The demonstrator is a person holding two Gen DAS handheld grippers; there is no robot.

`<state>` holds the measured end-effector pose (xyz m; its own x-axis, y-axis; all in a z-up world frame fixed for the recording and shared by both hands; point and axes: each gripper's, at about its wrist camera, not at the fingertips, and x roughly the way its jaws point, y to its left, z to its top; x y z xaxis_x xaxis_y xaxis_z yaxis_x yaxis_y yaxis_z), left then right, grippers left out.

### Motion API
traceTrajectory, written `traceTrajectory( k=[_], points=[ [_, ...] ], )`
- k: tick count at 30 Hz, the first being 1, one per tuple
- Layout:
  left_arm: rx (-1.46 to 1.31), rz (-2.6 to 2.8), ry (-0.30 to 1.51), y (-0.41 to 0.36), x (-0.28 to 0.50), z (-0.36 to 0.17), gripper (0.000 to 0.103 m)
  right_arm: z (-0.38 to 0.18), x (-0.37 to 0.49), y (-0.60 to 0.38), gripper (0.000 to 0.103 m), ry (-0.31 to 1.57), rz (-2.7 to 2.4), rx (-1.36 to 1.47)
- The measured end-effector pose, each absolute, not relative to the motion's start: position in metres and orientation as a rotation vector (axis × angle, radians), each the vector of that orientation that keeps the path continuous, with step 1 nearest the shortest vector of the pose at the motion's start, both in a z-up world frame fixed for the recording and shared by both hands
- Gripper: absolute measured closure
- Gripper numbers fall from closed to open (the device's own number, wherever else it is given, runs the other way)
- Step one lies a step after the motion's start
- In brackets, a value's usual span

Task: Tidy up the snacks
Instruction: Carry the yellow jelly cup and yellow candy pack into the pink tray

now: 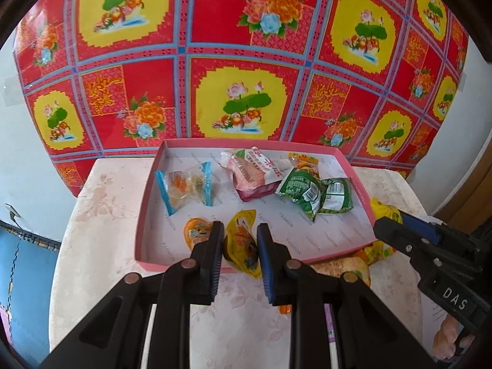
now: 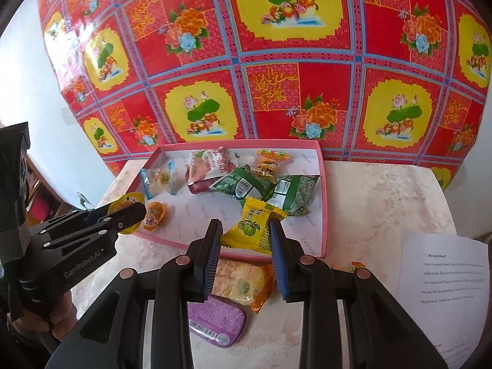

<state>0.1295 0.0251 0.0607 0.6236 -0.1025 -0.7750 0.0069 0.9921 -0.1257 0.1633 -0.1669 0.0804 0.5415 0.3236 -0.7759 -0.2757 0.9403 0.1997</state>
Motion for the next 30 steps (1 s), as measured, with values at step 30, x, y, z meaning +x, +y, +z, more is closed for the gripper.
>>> traceTrajectory(
  k=[30],
  points=[
    [-0.100,-0.065,0.995,0.013,0.197,0.004,0.079,0.029,0.209,-0.177,0.071,1.026,0.300,0.094]
  ],
)
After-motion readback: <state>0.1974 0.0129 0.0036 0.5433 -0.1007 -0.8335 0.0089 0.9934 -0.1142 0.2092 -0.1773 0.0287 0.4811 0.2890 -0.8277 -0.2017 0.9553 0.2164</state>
